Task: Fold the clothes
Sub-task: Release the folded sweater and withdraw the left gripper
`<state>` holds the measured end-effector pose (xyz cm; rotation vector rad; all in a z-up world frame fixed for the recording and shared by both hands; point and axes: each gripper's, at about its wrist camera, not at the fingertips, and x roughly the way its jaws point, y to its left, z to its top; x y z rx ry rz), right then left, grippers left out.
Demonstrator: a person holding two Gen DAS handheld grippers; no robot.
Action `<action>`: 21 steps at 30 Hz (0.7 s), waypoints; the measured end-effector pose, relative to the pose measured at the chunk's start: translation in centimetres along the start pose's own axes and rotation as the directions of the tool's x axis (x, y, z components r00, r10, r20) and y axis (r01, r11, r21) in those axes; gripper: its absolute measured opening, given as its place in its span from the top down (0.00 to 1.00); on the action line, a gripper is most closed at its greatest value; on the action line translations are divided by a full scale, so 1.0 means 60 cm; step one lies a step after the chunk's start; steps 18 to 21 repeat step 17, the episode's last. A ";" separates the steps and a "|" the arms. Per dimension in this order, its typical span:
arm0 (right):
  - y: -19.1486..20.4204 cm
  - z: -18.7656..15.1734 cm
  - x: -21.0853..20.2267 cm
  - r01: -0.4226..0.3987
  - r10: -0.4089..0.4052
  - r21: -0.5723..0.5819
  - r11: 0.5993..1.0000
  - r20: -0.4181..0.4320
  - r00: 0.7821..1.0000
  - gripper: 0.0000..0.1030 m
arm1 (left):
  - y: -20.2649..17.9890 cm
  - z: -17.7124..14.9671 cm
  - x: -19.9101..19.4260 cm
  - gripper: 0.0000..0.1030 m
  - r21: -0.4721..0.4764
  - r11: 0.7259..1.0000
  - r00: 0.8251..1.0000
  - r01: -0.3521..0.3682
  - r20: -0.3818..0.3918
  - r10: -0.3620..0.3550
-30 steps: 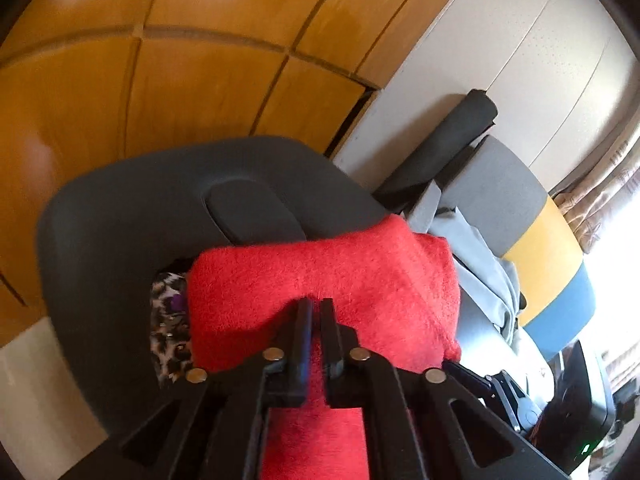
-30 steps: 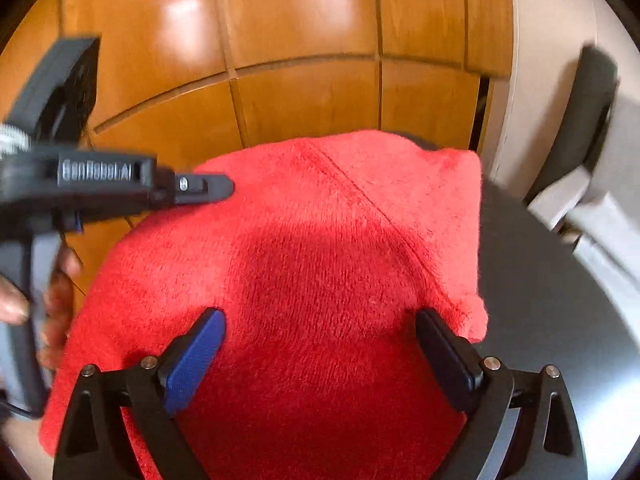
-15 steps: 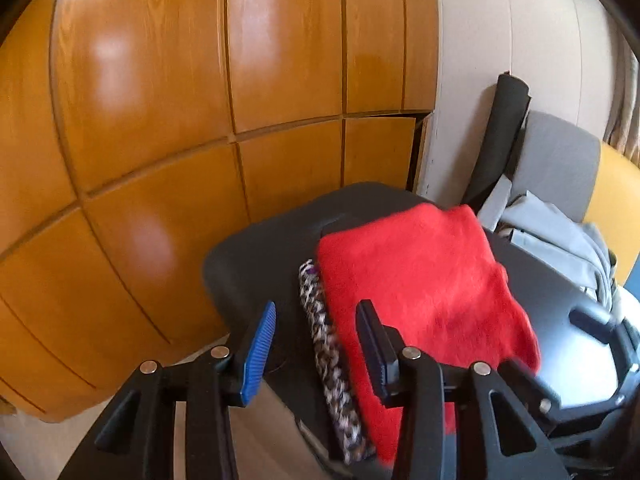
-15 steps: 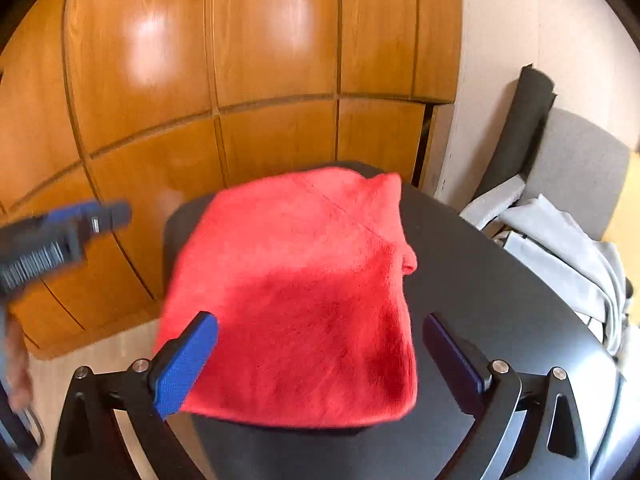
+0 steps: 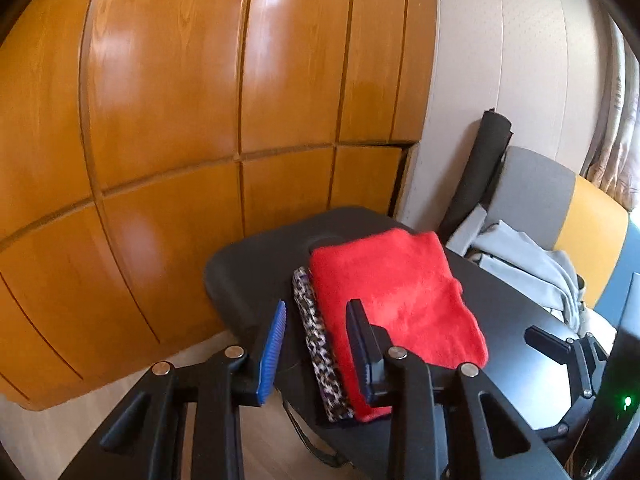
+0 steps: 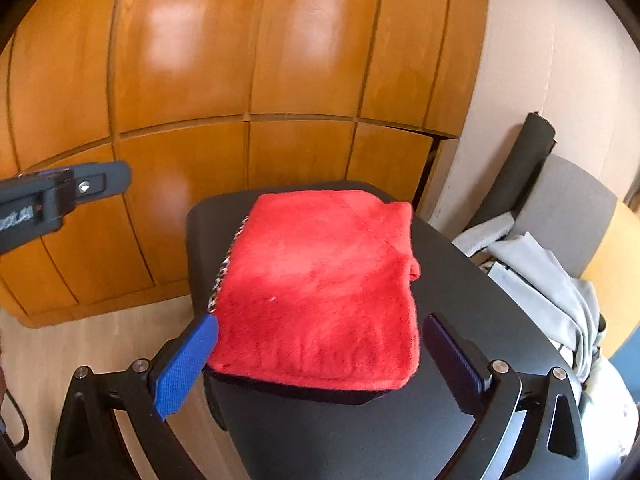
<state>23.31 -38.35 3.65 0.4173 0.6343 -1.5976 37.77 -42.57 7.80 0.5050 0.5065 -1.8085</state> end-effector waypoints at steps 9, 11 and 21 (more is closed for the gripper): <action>0.010 -0.026 -0.008 -0.020 0.019 -0.019 1.000 -0.016 1.000 0.00 | -0.010 -0.027 0.015 0.69 -0.004 1.000 0.998 0.013 -0.061 -0.013; 0.007 -0.033 -0.009 -0.017 0.017 -0.013 1.000 -0.021 1.000 0.00 | -0.010 -0.030 0.017 0.69 -0.007 1.000 0.998 0.012 -0.054 -0.013; -0.006 -0.047 -0.002 -0.008 0.009 0.016 1.000 -0.044 0.999 0.00 | -0.021 -0.035 0.003 0.69 0.032 0.999 1.000 -0.024 0.002 0.024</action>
